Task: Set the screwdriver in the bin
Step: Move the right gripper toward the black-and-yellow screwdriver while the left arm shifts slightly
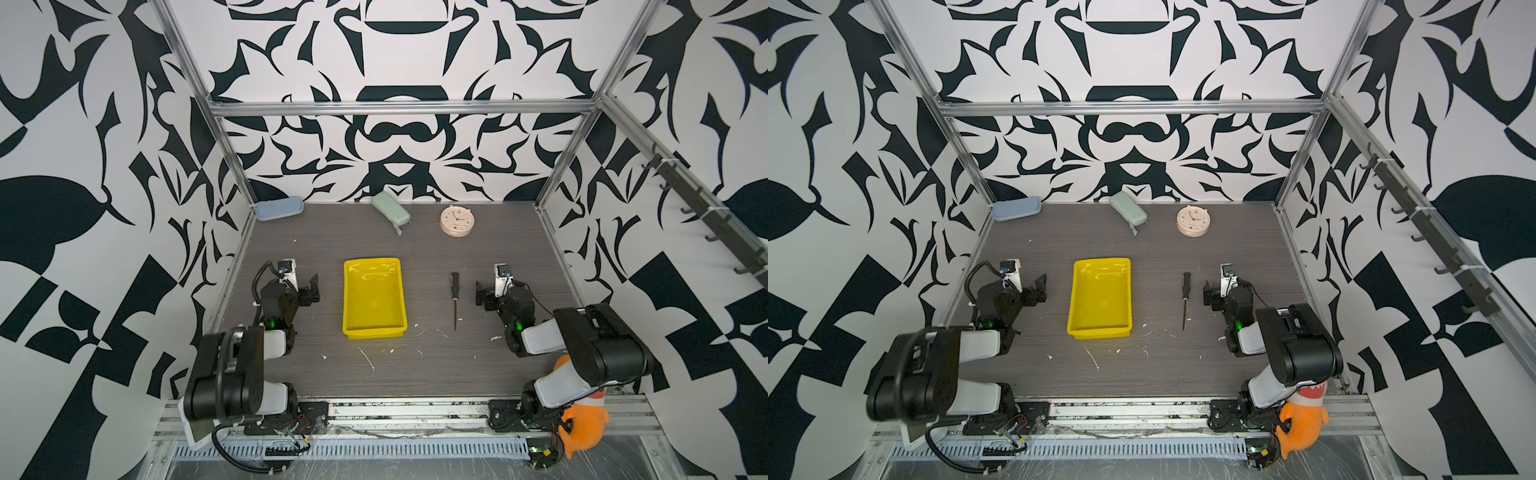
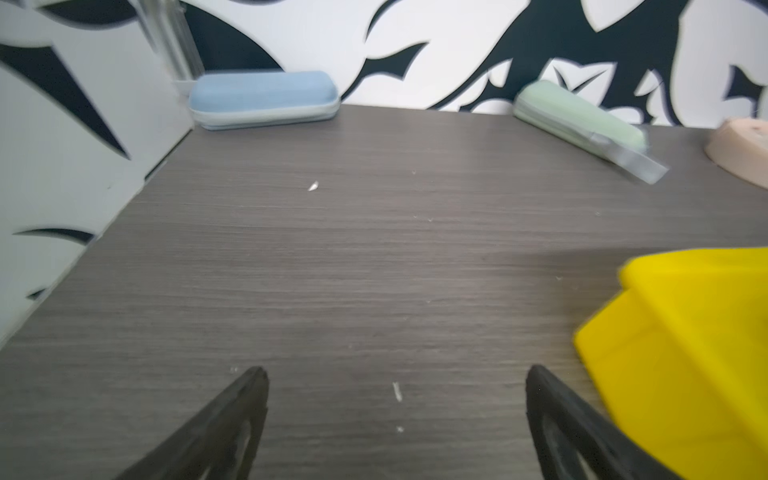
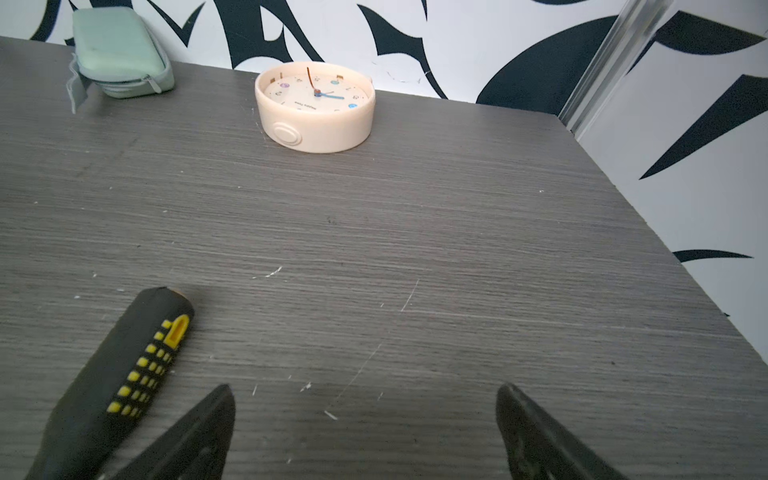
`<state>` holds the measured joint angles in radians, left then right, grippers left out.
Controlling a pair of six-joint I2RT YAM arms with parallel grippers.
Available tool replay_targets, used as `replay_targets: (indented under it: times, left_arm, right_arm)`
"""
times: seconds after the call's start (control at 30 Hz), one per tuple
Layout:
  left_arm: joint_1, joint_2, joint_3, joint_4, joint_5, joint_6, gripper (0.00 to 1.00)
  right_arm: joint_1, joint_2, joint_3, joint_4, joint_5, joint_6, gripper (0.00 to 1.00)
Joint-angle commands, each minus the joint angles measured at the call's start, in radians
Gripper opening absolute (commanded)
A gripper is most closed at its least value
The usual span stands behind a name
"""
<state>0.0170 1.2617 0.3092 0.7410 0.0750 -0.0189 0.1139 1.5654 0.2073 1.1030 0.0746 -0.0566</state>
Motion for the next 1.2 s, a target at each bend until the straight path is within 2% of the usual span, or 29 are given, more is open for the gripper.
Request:
replay_targets:
  times: [0.0, 0.07, 0.1, 0.13, 0.17, 0.23, 0.27, 0.37, 0.47, 0.53, 0.63, 0.73, 0.8, 0.87, 0.9, 0.93, 1.0, 1.07, 1.1, 1.17]
  left_arm:
    - [-0.093, -0.198, 0.242, -0.418, -0.035, -0.035, 0.99]
    - [-0.15, -0.235, 0.376, -0.527, -0.064, -0.189, 0.99]
    - [-0.167, -0.246, 0.447, -0.587, -0.056, -0.328, 0.99]
    - [-0.172, -0.25, 0.51, -0.65, -0.021, -0.42, 0.99]
    - [-0.173, -0.245, 0.562, -0.696, 0.048, -0.451, 0.99]
    - [-0.177, -0.212, 0.568, -0.644, 0.156, -0.43, 0.99]
    - [-0.177, -0.185, 0.553, -0.633, 0.171, -0.421, 0.99]
    - [-0.164, -0.116, 0.514, -0.647, 0.048, -0.495, 0.99]
    - [-0.164, -0.099, 0.406, -0.49, 0.122, -0.468, 0.99]
    - [-0.164, -0.102, 0.314, -0.343, 0.128, -0.51, 0.99]
    - [-0.161, -0.111, 0.317, -0.393, 0.08, -0.515, 0.99]
    - [-0.161, -0.107, 0.296, -0.395, 0.016, -0.548, 0.99]
    - [-0.161, -0.119, 0.289, -0.408, 0.005, -0.553, 0.99]
    - [-0.161, -0.127, 0.278, -0.412, -0.006, -0.554, 0.99]
    - [-0.161, -0.128, 0.275, -0.428, -0.041, -0.568, 0.99]
    - [-0.161, -0.129, 0.276, -0.458, -0.094, -0.602, 0.99]
    - [-0.161, -0.13, 0.285, -0.568, -0.247, -0.724, 0.99]
    - [-0.158, -0.129, 0.297, -0.641, -0.319, -0.776, 0.99]
    - [-0.152, -0.131, 0.301, -0.65, -0.316, -0.779, 0.99]
    - [-0.149, -0.134, 0.309, -0.66, -0.298, -0.782, 0.99]
  right_arm:
    - [0.008, -0.019, 0.019, 0.039, -0.005, -0.009, 1.0]
    - [0.009, -0.015, 0.039, 0.008, 0.004, -0.008, 1.0]
    - [0.008, -0.017, 0.047, -0.009, 0.006, -0.007, 1.0]
    - [0.008, -0.018, 0.05, -0.018, 0.002, -0.007, 1.0]
    - [0.009, -0.02, 0.048, -0.018, -0.011, -0.013, 1.0]
    - [0.008, -0.024, 0.033, 0.002, -0.055, -0.04, 1.0]
    - [0.008, -0.022, 0.022, 0.021, -0.063, -0.042, 1.0]
    - [0.008, -0.016, 0.001, 0.07, -0.078, -0.043, 1.0]
    - [0.008, -0.016, 0.003, 0.066, -0.08, -0.046, 1.0]
    - [0.008, -0.017, 0.007, 0.058, -0.075, -0.046, 1.0]
    - [0.008, -0.025, 0.014, 0.049, -0.037, -0.023, 1.0]
    - [0.007, -0.125, 0.008, -0.018, 0.028, 0.0, 1.0]
    - [0.009, -0.289, 0.022, -0.193, 0.086, 0.035, 1.0]
    - [0.008, -0.468, 0.126, -0.551, 0.191, 0.114, 1.0]
    - [0.008, -0.529, 0.206, -0.769, 0.24, 0.168, 1.0]
    - [0.008, -0.563, 0.271, -0.916, 0.27, 0.218, 1.0]
    - [0.008, -0.618, 0.395, -1.2, 0.366, 0.406, 1.0]
    - [0.008, -0.657, 0.459, -1.423, 0.496, 0.664, 1.0]
    - [0.007, -0.677, 0.466, -1.484, 0.531, 0.767, 1.0]
    - [0.007, -0.717, 0.448, -1.47, 0.48, 0.757, 1.0]
